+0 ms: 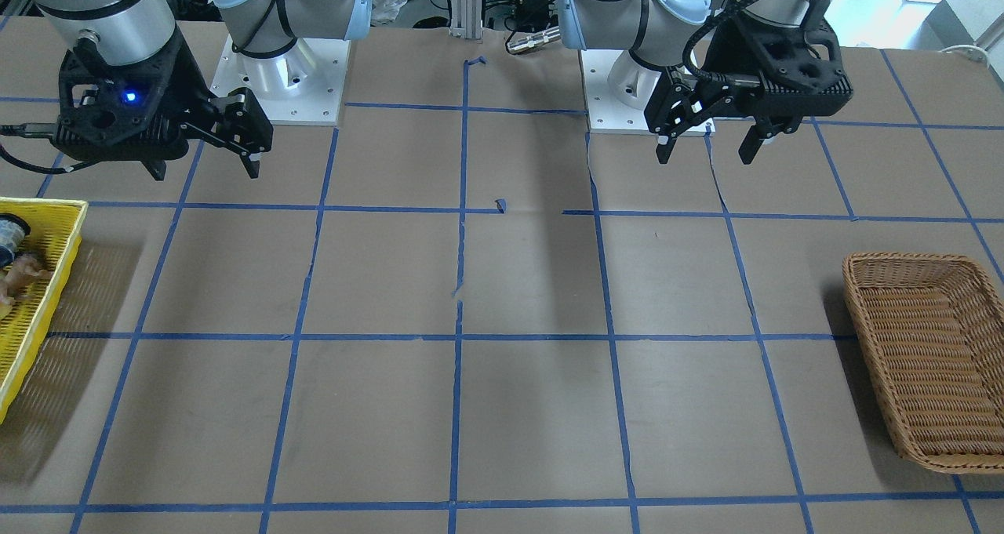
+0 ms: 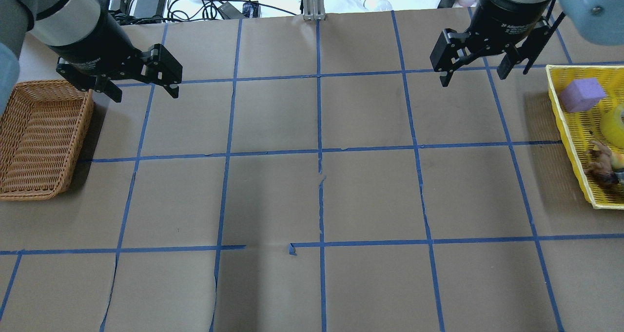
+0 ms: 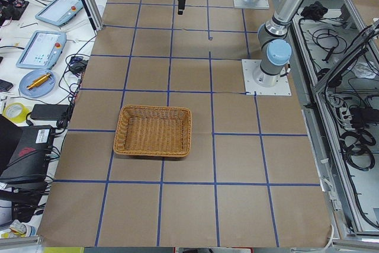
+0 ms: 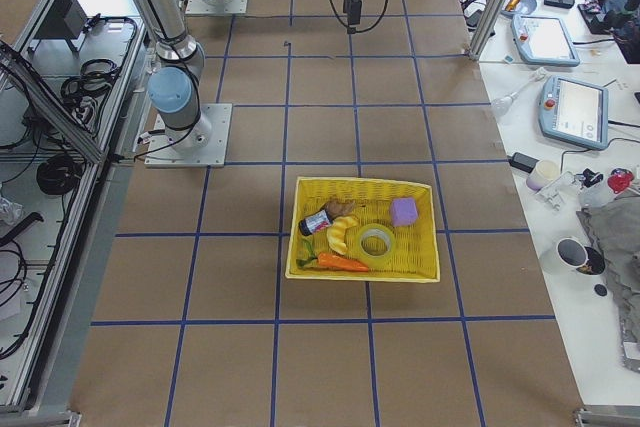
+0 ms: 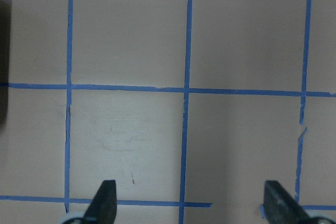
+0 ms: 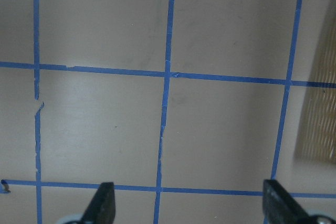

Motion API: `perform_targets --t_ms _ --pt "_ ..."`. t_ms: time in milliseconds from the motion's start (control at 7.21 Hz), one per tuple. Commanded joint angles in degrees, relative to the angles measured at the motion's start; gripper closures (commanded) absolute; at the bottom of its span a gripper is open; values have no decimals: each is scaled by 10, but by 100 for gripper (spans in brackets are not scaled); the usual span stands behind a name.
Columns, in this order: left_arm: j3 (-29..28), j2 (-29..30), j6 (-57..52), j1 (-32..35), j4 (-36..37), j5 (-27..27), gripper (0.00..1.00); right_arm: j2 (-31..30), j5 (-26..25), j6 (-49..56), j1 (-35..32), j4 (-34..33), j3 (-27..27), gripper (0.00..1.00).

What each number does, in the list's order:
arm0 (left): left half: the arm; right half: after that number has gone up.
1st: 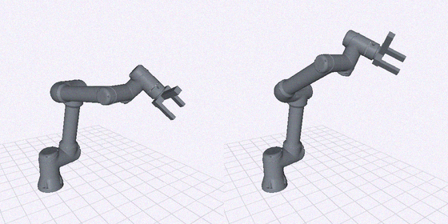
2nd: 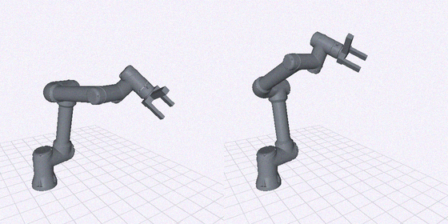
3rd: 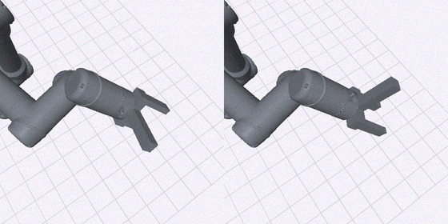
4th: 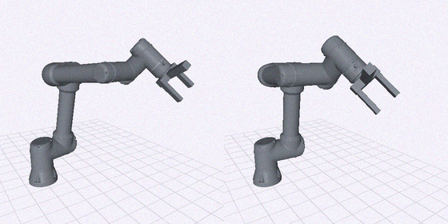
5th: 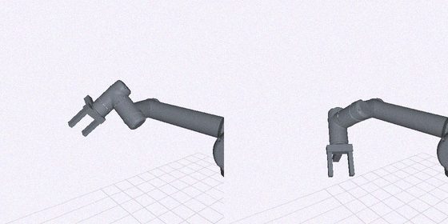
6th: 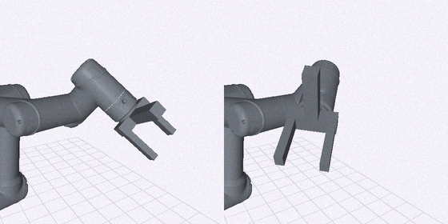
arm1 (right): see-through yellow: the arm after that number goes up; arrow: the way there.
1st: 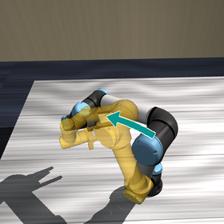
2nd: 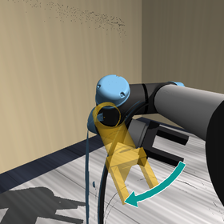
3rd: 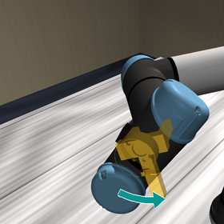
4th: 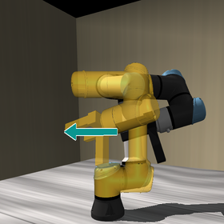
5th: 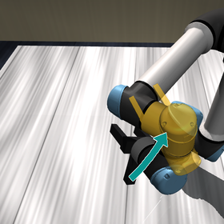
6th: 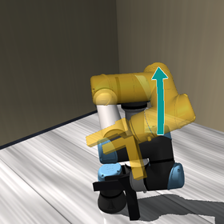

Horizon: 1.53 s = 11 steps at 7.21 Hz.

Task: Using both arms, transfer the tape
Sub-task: 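Move the right gripper toward the yellow basket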

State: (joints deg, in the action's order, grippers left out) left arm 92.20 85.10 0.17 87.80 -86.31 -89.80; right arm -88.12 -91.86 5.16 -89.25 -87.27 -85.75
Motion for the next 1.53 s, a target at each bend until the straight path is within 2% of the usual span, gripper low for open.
perform_targets --t_ms 0,1387 --pt "0 0 0 0 0 0 0 -1 -1 0 0 2 0 0" --pt "-3 0 -1 0 0 -1 0 -3 -17 0 -1 15 -5 0"
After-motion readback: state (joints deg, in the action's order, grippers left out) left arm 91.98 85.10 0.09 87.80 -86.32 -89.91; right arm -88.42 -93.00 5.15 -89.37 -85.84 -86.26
